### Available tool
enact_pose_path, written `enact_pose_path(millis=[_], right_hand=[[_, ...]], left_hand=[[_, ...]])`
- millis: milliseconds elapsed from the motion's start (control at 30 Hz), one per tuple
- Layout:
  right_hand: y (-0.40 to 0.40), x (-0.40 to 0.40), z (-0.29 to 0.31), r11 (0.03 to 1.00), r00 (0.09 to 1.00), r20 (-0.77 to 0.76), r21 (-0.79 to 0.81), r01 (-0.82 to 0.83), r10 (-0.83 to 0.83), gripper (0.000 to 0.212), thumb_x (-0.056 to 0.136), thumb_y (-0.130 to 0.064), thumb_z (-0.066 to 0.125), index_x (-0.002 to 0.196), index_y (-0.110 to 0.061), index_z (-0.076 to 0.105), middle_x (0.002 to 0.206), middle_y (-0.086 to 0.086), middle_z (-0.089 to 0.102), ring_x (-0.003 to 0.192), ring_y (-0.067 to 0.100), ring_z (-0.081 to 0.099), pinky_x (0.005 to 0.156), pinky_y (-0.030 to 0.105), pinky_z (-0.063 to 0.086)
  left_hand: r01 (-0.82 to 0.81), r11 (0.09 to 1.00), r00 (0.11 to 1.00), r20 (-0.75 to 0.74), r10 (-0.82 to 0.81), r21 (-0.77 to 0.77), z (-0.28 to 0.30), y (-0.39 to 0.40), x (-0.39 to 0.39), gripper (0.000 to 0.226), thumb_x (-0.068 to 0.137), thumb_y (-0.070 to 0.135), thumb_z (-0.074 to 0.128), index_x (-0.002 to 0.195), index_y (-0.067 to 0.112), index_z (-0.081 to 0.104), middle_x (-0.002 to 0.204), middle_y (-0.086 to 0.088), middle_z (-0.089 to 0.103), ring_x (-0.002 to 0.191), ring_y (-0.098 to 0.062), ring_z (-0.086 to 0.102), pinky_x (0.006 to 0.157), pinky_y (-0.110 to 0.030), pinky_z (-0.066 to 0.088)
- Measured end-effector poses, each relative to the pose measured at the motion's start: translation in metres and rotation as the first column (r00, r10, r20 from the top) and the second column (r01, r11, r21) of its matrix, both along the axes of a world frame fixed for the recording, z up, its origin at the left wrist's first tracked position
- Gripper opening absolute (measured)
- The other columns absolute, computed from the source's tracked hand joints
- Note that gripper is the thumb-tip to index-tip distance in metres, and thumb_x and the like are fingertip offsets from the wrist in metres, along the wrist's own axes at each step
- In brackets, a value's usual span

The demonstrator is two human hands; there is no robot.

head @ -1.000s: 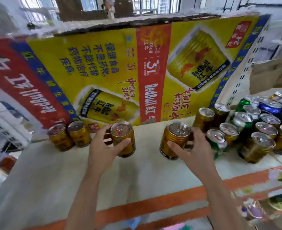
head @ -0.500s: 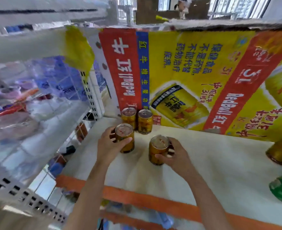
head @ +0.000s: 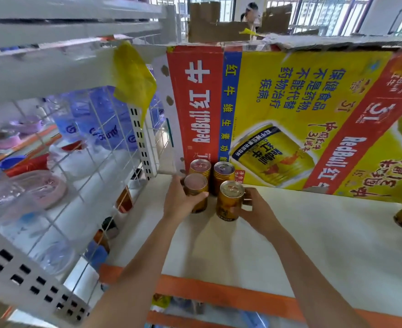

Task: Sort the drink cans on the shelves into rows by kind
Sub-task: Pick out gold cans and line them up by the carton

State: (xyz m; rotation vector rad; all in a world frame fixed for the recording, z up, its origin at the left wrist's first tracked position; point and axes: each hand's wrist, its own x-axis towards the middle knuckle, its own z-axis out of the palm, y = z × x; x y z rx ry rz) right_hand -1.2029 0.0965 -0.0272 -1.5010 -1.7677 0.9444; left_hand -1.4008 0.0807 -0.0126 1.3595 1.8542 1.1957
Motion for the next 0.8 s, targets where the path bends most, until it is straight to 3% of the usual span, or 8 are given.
enact_pose_path(millis=[100, 200, 300, 433, 533, 667, 733, 800], right_hand=[[-0.003, -0.018, -0.010, 0.983, 0.983, 0.052, 0.063, 0.171, -0.175, 0.069, 0.064, -0.019, 0.085, 0.114, 0.003, 0.043, 0.111, 0.011, 0.043, 0.103, 0.024, 0.046, 0.080, 0.025, 0.039], [-0.003, -0.031, -0.011, 0.965, 0.967, 0.064, 0.114, 0.237, -0.245, 0.080, 0.058, -0.027, 0.088, 0.113, 0.005, 0.041, 0.112, 0.015, 0.042, 0.108, 0.028, 0.044, 0.086, 0.032, 0.041], [0.003, -0.032, -0.008, 0.975, 0.975, 0.087, 0.113, 0.193, -0.203, 0.073, 0.064, -0.028, 0.085, 0.117, 0.002, 0.043, 0.117, 0.015, 0.046, 0.108, 0.029, 0.048, 0.082, 0.030, 0.040], [0.009, -0.030, -0.005, 0.992, 0.990, 0.072, 0.045, 0.118, -0.121, 0.072, 0.070, -0.029, 0.081, 0.128, -0.009, 0.044, 0.126, 0.008, 0.049, 0.115, 0.023, 0.050, 0.091, 0.033, 0.044], [0.009, -0.032, -0.003, 0.994, 0.994, 0.029, 0.032, 0.107, -0.108, 0.071, 0.070, -0.027, 0.082, 0.128, -0.013, 0.044, 0.128, 0.005, 0.054, 0.113, 0.020, 0.053, 0.091, 0.032, 0.047], [0.009, -0.031, 0.002, 0.996, 0.997, 0.028, 0.050, 0.075, -0.076, 0.072, 0.071, -0.023, 0.081, 0.131, -0.016, 0.042, 0.127, 0.002, 0.055, 0.110, 0.018, 0.053, 0.086, 0.026, 0.044], [0.010, -0.029, 0.004, 0.998, 0.998, 0.037, 0.049, 0.047, -0.049, 0.072, 0.071, -0.023, 0.081, 0.131, -0.017, 0.042, 0.126, 0.001, 0.056, 0.104, 0.014, 0.052, 0.084, 0.024, 0.042], [0.010, -0.027, 0.006, 0.999, 0.999, 0.033, 0.037, 0.020, -0.021, 0.072, 0.071, -0.022, 0.080, 0.132, -0.018, 0.042, 0.125, -0.001, 0.056, 0.102, 0.012, 0.052, 0.084, 0.025, 0.043]], left_hand=[[0.001, 1.000, 0.997, -0.073, 0.000, 0.007, 0.000, 0.001, 0.007, 0.076, 0.068, 0.037, 0.082, 0.125, 0.017, 0.036, 0.128, 0.000, 0.055, 0.116, -0.019, 0.054, 0.084, -0.028, 0.041], [0.067, 0.997, 0.998, 0.019, -0.066, -0.043, 0.002, 0.003, -0.002, 0.074, 0.070, 0.044, 0.078, 0.125, 0.017, 0.036, 0.123, 0.004, 0.055, 0.113, -0.016, 0.054, 0.080, -0.024, 0.041], [0.191, 0.978, 0.977, 0.115, -0.181, -0.082, 0.009, 0.004, -0.019, 0.061, 0.080, 0.050, 0.066, 0.128, 0.021, 0.042, 0.127, 0.003, 0.055, 0.112, -0.015, 0.054, 0.086, -0.030, 0.048], [0.367, 0.925, 0.927, 0.121, -0.354, -0.102, 0.010, 0.003, -0.031, 0.053, 0.085, 0.047, 0.060, 0.132, 0.027, 0.045, 0.132, 0.000, 0.054, 0.121, -0.020, 0.051, 0.099, -0.045, 0.047], [0.343, 0.932, 0.939, 0.082, -0.335, -0.117, 0.007, 0.008, -0.033, 0.045, 0.085, 0.041, 0.064, 0.123, 0.025, 0.049, 0.127, 0.002, 0.056, 0.117, -0.020, 0.052, 0.096, -0.042, 0.047], [0.227, 0.968, 0.970, -0.061, -0.234, -0.107, 0.011, 0.005, -0.027, 0.050, 0.073, 0.047, 0.074, 0.107, 0.021, 0.048, 0.112, 0.005, 0.060, 0.099, -0.014, 0.056, 0.073, -0.024, 0.043], [0.122, 0.991, 0.973, -0.190, -0.129, -0.048, 0.011, -0.003, -0.018, 0.059, 0.070, 0.052, 0.075, 0.109, 0.018, 0.047, 0.108, 0.004, 0.059, 0.096, -0.013, 0.056, 0.067, -0.022, 0.043], [0.070, 0.998, 0.966, -0.252, -0.067, 0.004, 0.010, -0.008, -0.011, 0.068, 0.069, 0.051, 0.076, 0.117, 0.015, 0.044, 0.106, 0.005, 0.053, 0.100, -0.014, 0.053, 0.073, -0.024, 0.046]])
